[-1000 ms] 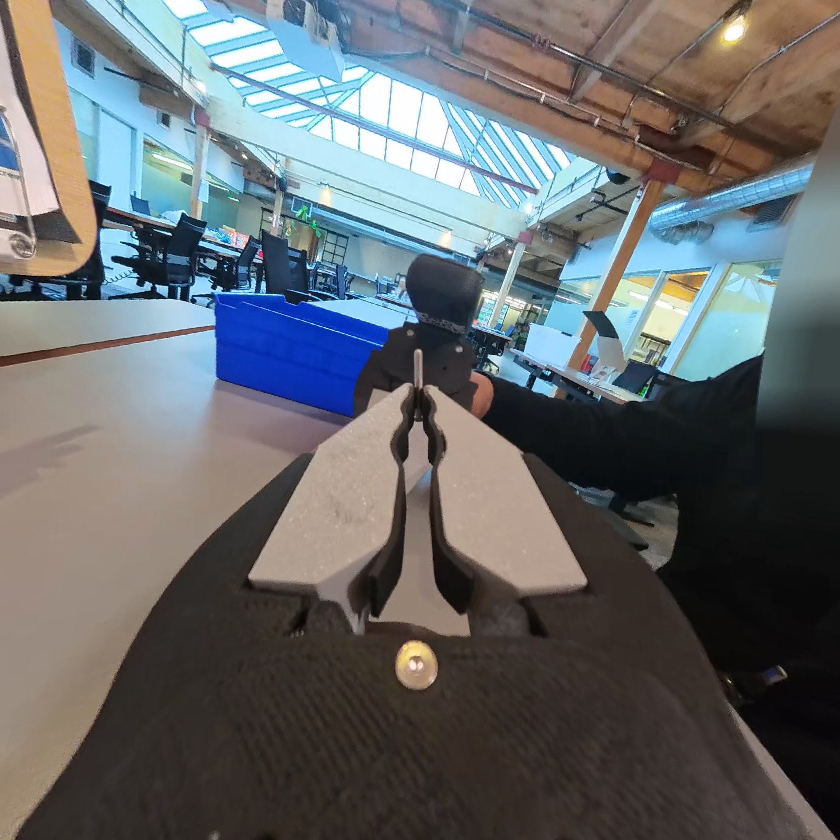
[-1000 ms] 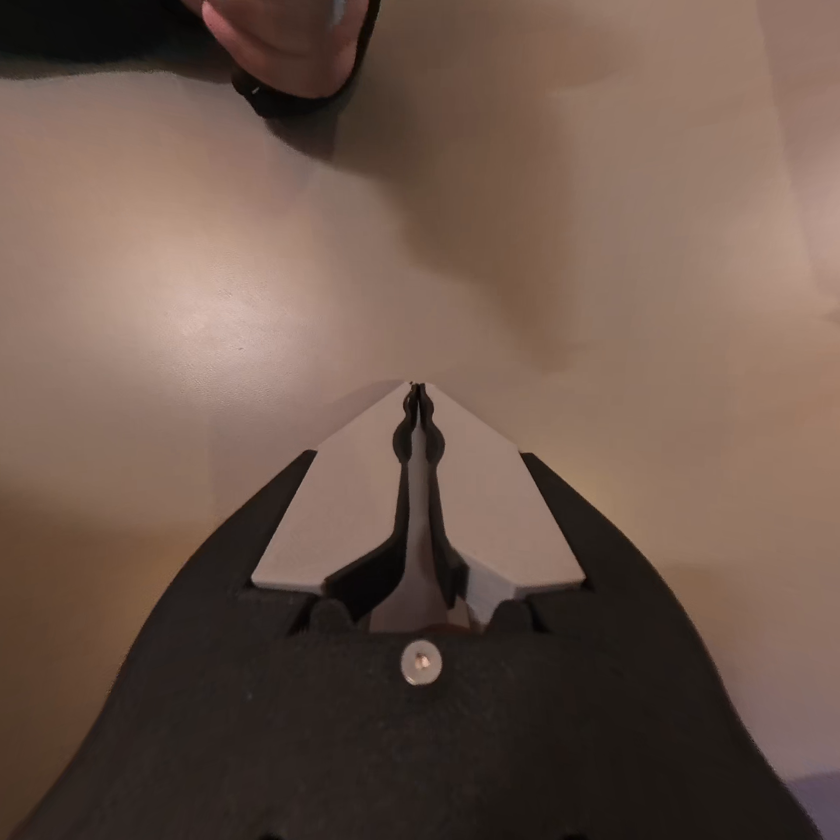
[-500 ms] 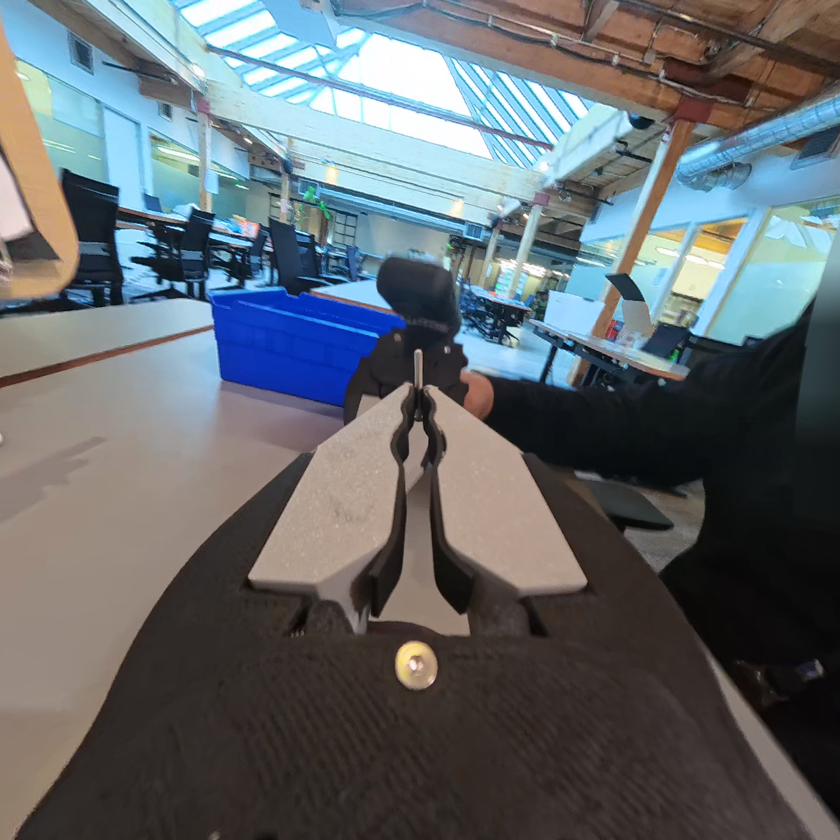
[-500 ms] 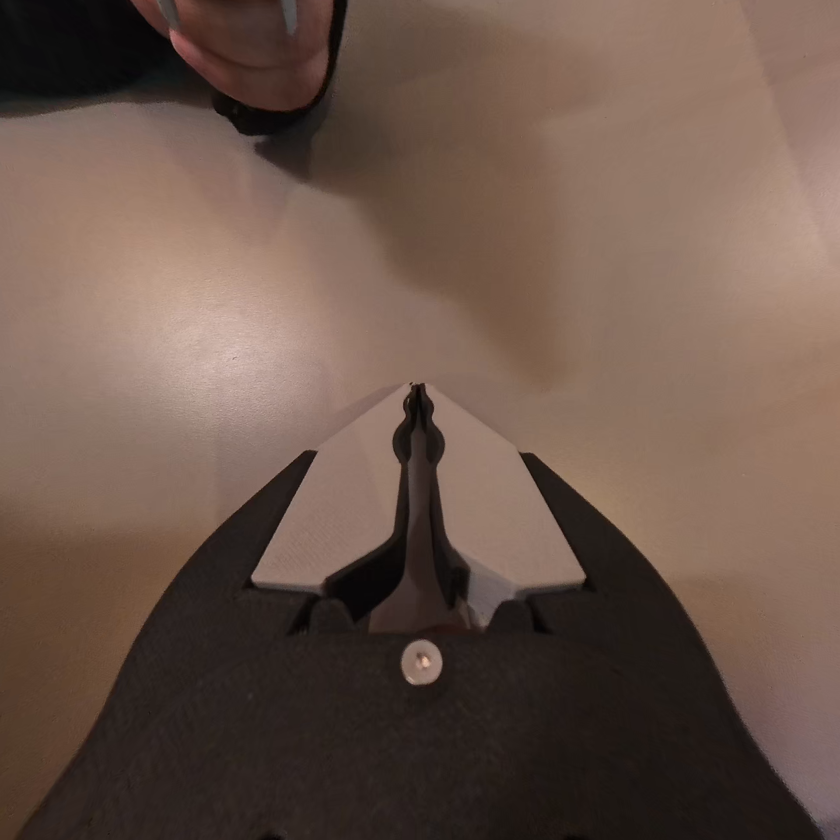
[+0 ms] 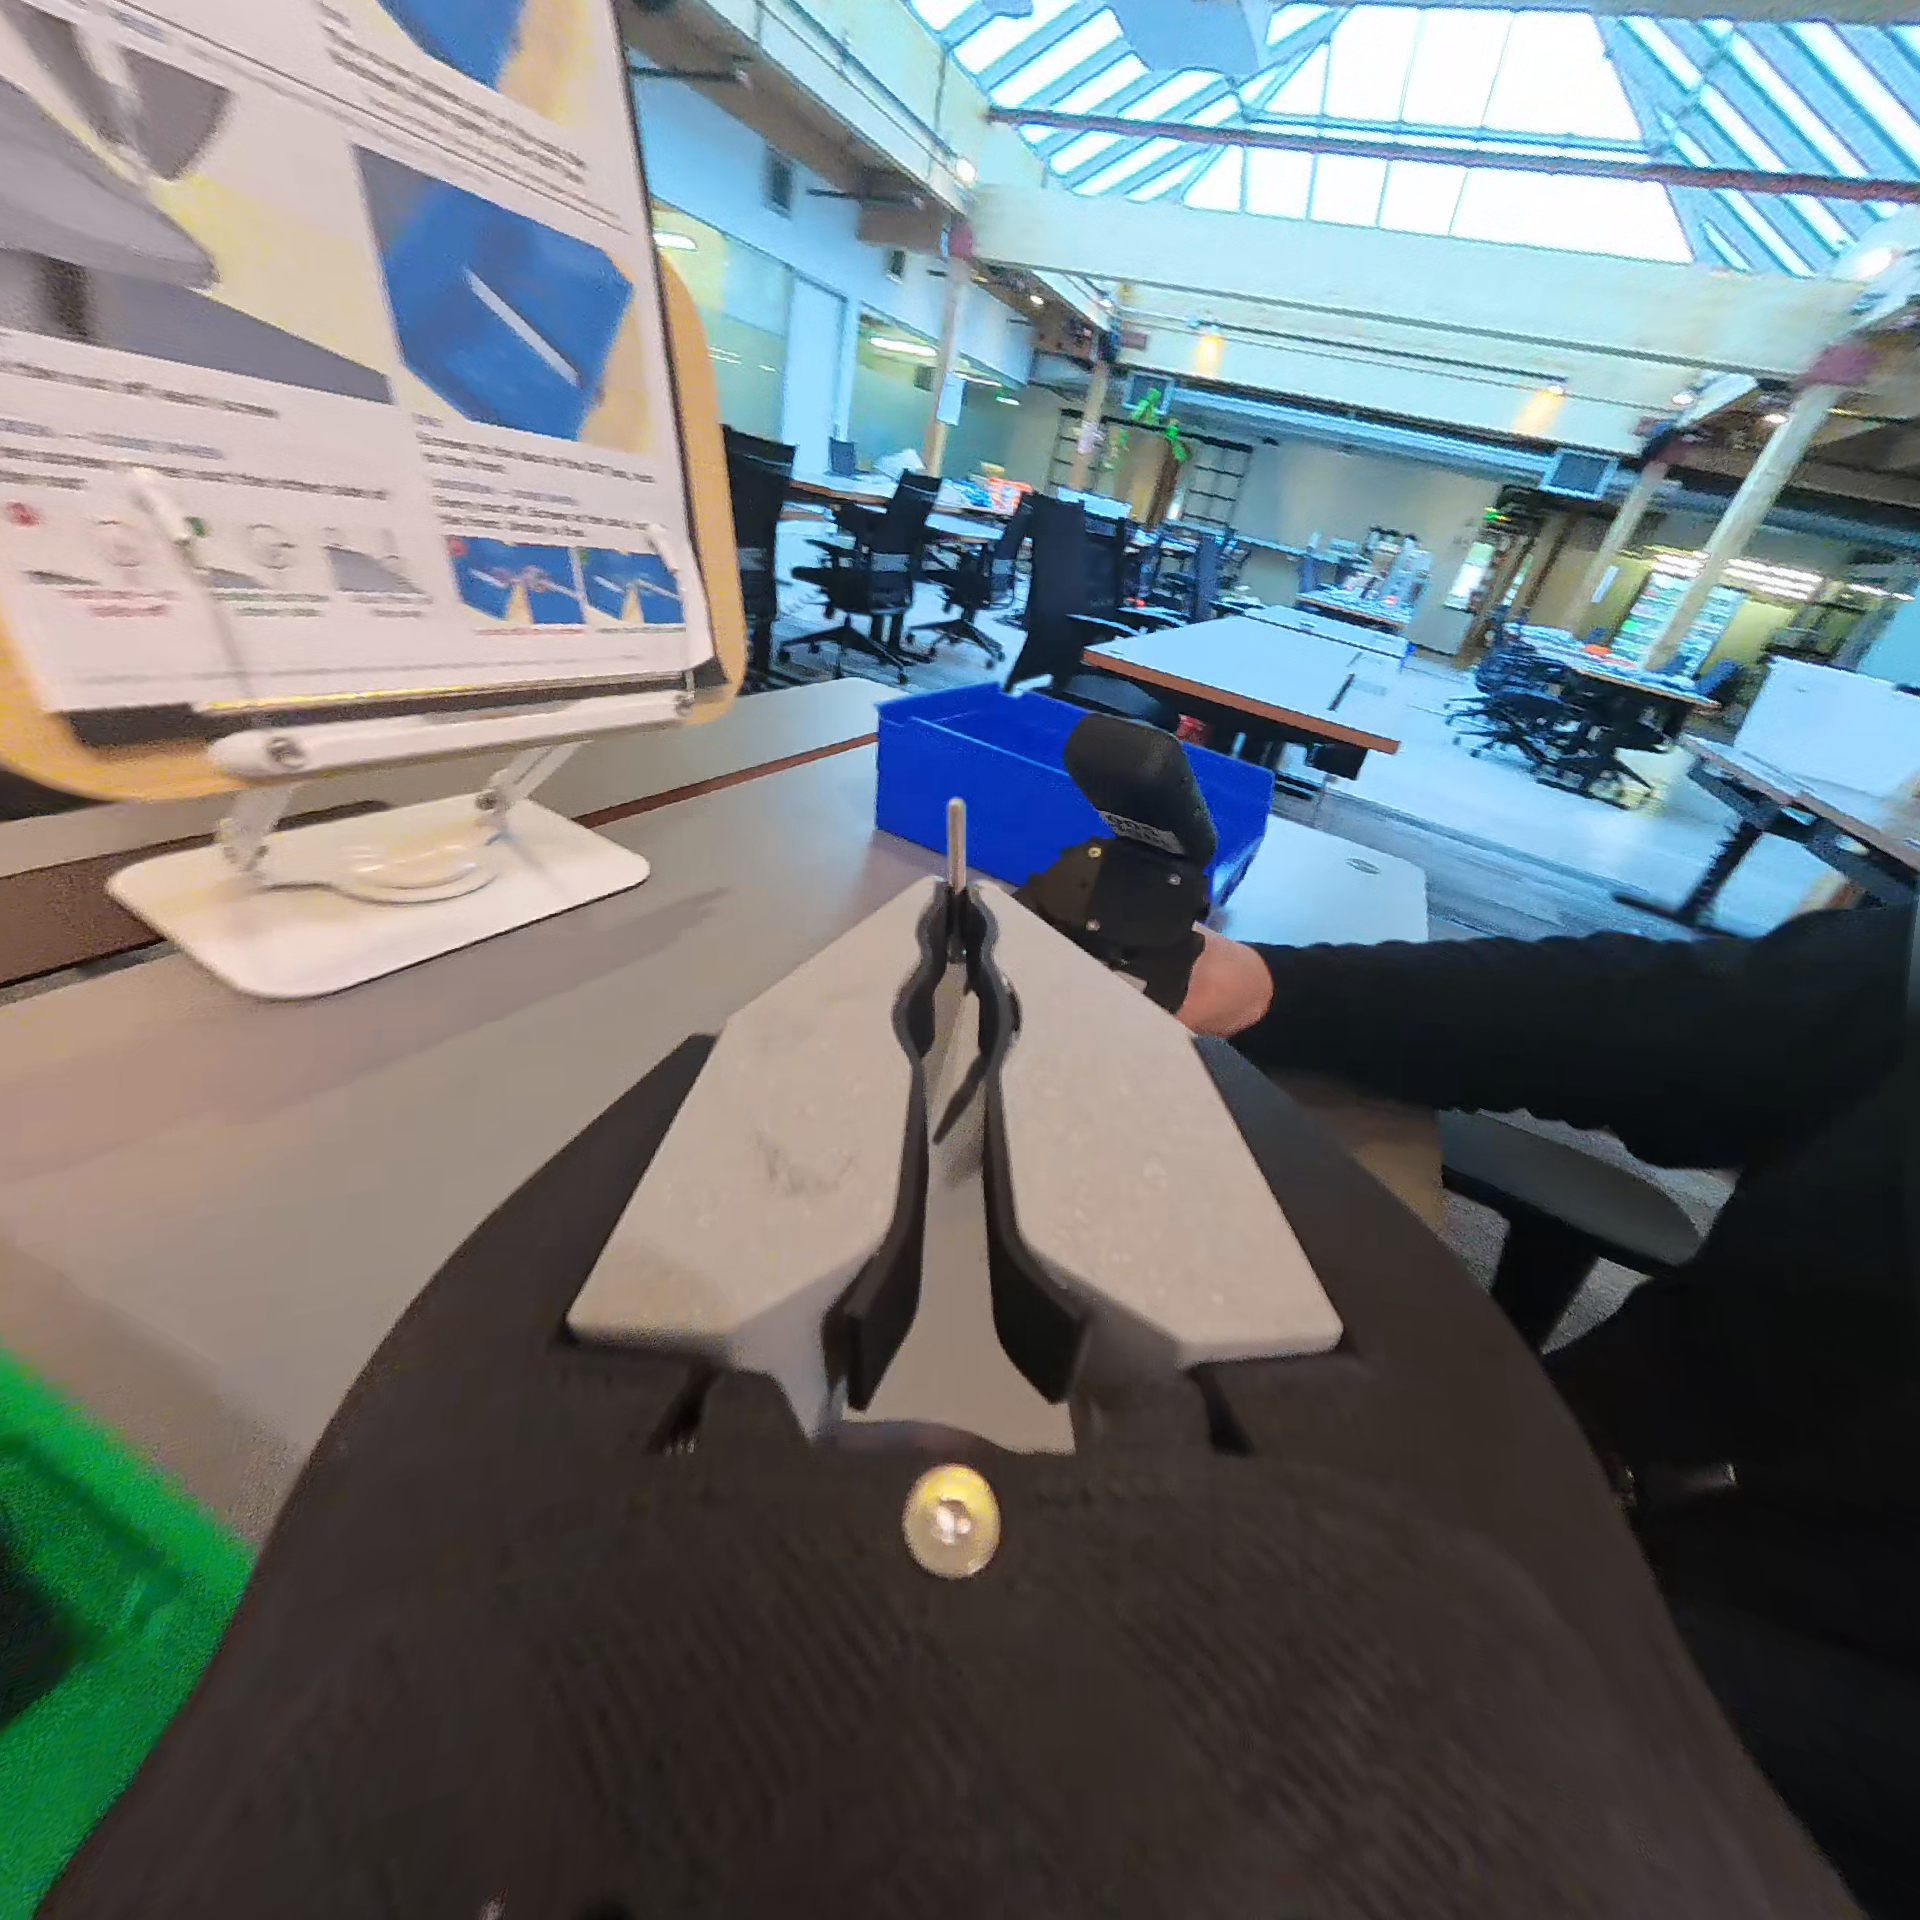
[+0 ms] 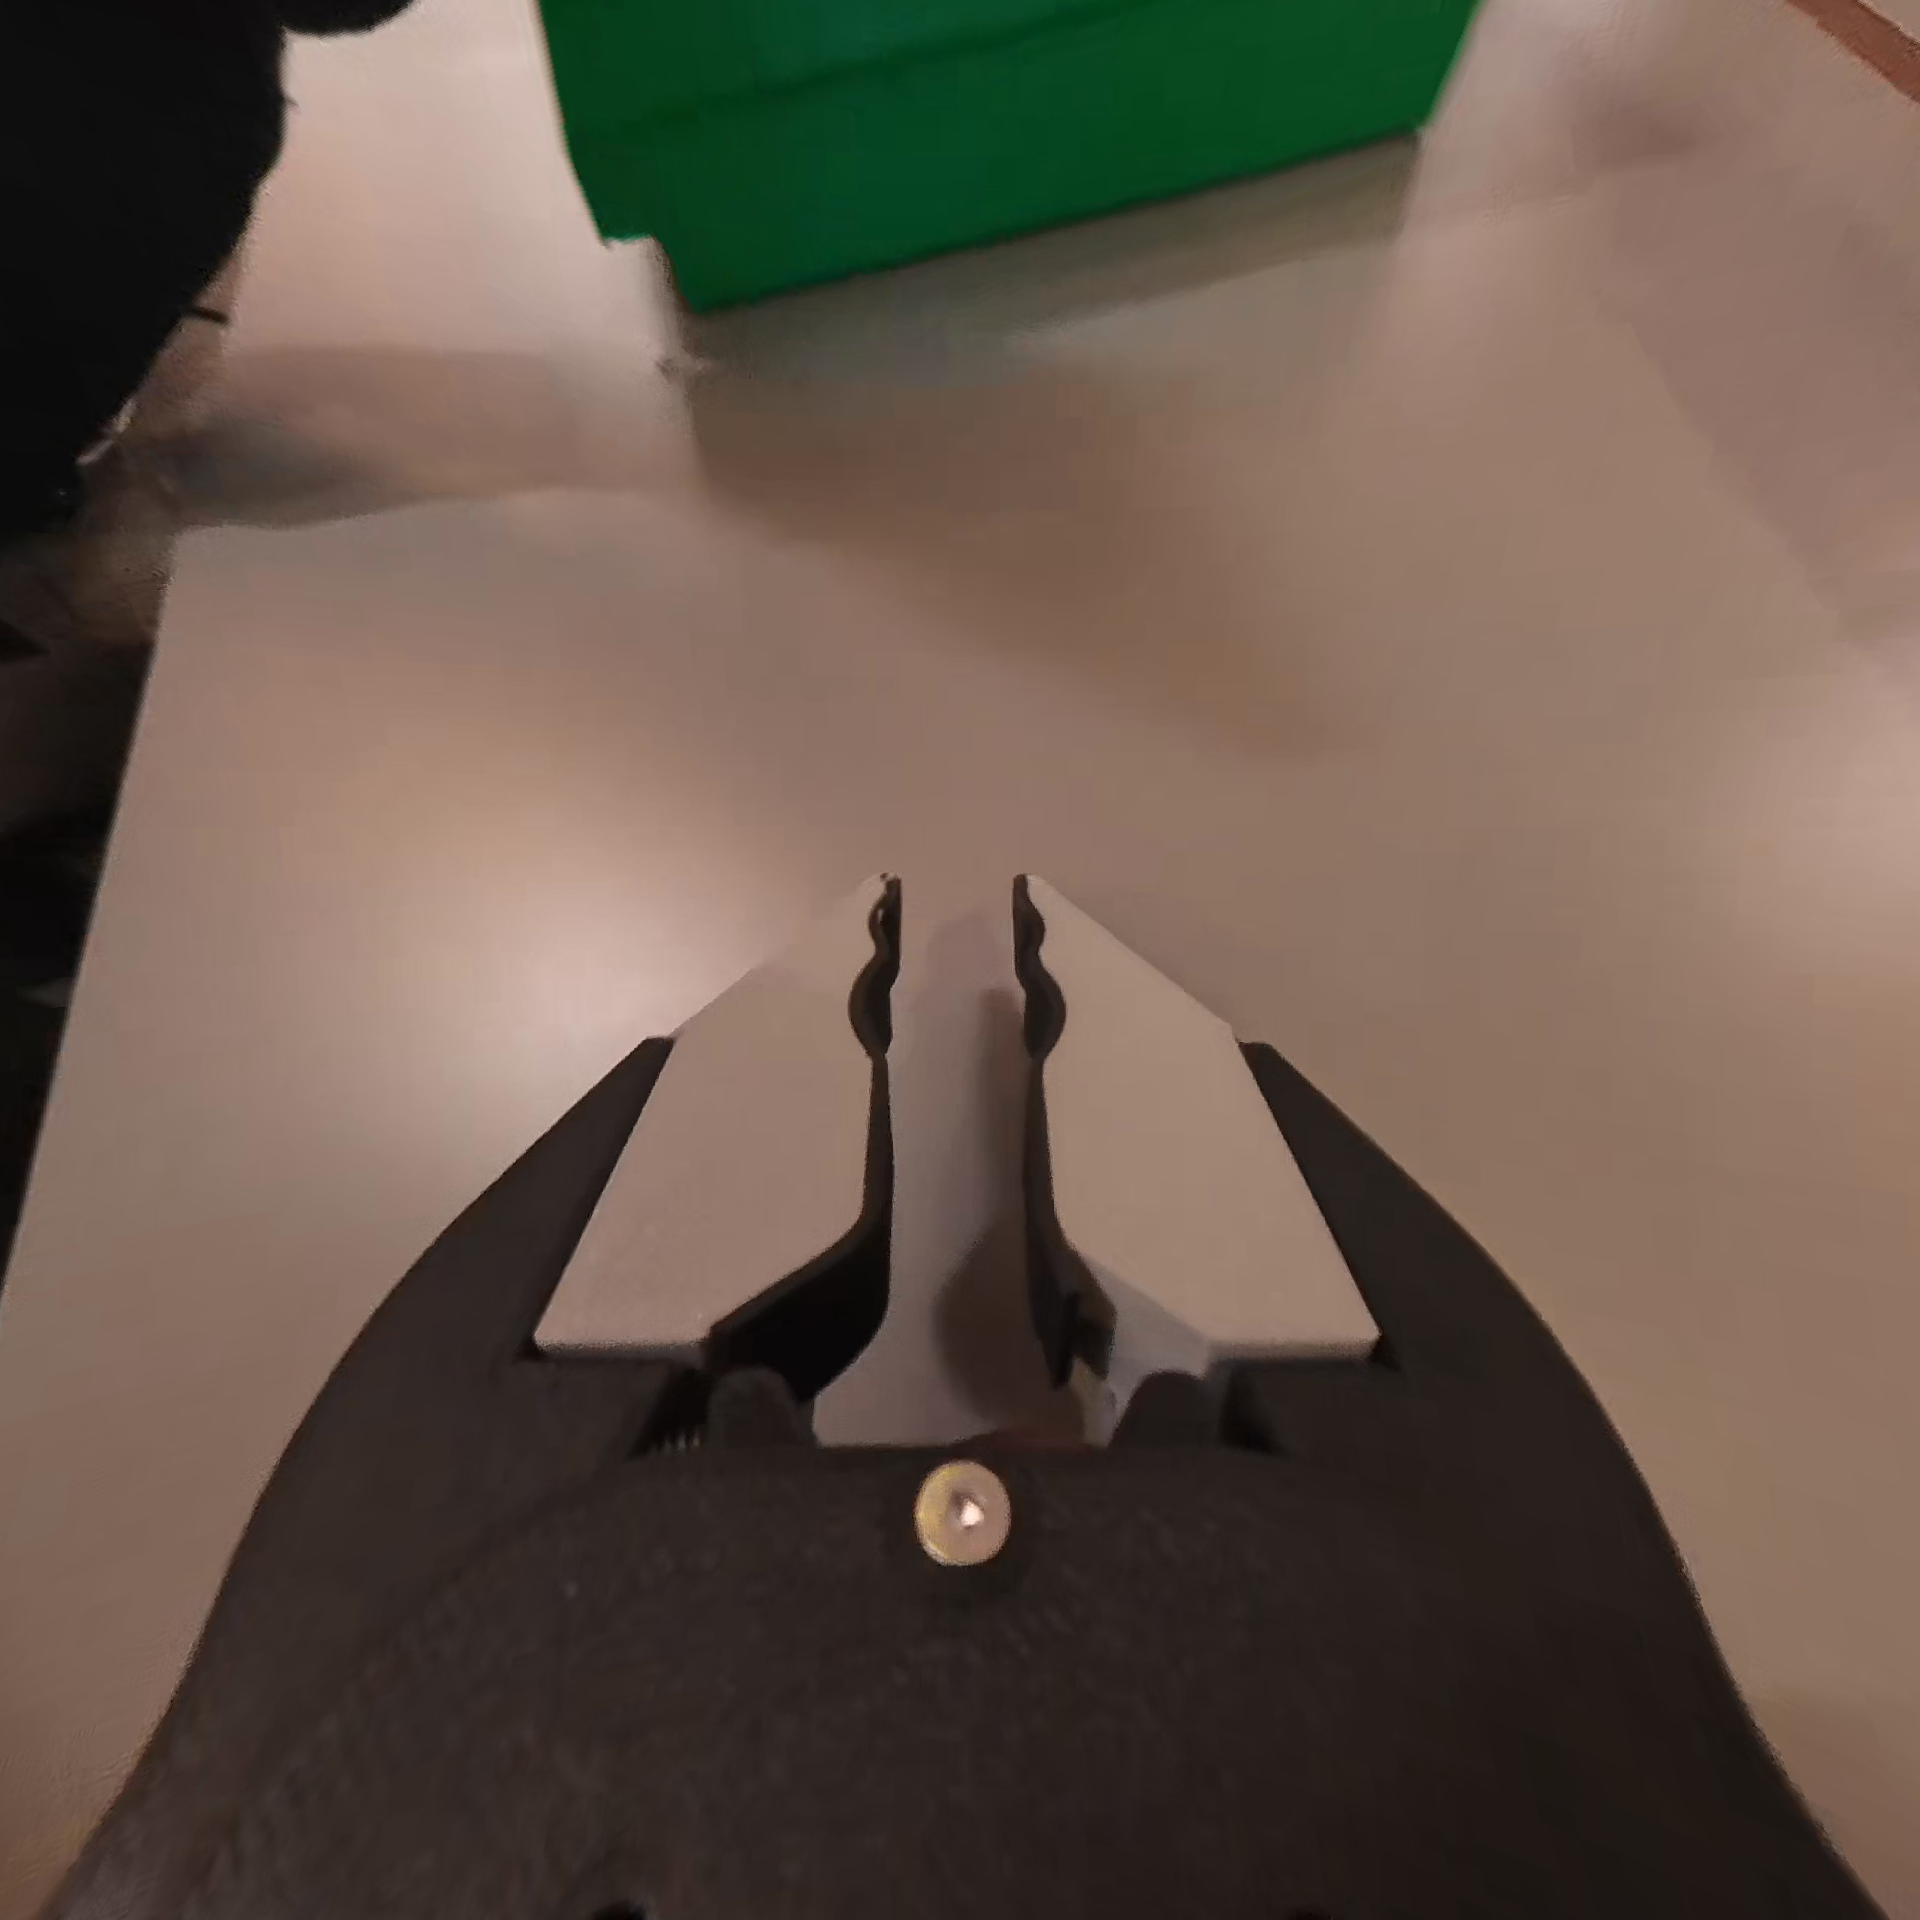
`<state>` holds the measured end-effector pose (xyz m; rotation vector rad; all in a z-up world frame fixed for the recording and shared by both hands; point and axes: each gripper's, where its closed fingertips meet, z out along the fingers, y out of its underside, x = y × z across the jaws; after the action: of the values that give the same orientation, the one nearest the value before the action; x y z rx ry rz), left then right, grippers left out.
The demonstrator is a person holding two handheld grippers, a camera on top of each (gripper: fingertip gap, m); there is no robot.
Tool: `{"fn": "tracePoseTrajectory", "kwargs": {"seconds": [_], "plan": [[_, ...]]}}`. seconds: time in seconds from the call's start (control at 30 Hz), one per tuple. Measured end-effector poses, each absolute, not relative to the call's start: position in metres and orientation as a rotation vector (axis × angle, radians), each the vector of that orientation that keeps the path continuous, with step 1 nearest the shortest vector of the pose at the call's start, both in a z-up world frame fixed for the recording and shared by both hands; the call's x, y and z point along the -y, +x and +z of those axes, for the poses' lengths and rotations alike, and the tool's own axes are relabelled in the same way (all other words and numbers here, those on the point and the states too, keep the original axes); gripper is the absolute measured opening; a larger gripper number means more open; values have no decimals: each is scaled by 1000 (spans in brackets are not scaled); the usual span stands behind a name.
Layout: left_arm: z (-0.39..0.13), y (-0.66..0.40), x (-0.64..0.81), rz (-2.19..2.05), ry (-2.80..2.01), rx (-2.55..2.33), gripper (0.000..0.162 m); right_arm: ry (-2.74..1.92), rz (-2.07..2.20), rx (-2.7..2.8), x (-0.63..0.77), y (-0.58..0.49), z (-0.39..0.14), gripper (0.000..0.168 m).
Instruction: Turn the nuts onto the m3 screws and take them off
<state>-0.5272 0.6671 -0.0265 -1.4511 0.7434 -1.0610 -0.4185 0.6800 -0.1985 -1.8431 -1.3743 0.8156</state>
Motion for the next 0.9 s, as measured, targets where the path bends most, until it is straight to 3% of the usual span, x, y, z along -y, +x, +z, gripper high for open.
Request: {"fn": "tracePoseTrajectory", "kwargs": {"seconds": [0.4, 0.63, 0.9], "plan": [[-61, -607, -633, -914, -1516, -593, 0, -1680, 835, 1682, -645, -620, -215, 9], [-73, -624, -627, -916, -1530, -552, 0, -1661, 806, 1758, -637, -648, -221, 10], [-78, -629, -625, -916, -1549, -541, 0, -1649, 744, 1796, -639, -649, -227, 0]]}}
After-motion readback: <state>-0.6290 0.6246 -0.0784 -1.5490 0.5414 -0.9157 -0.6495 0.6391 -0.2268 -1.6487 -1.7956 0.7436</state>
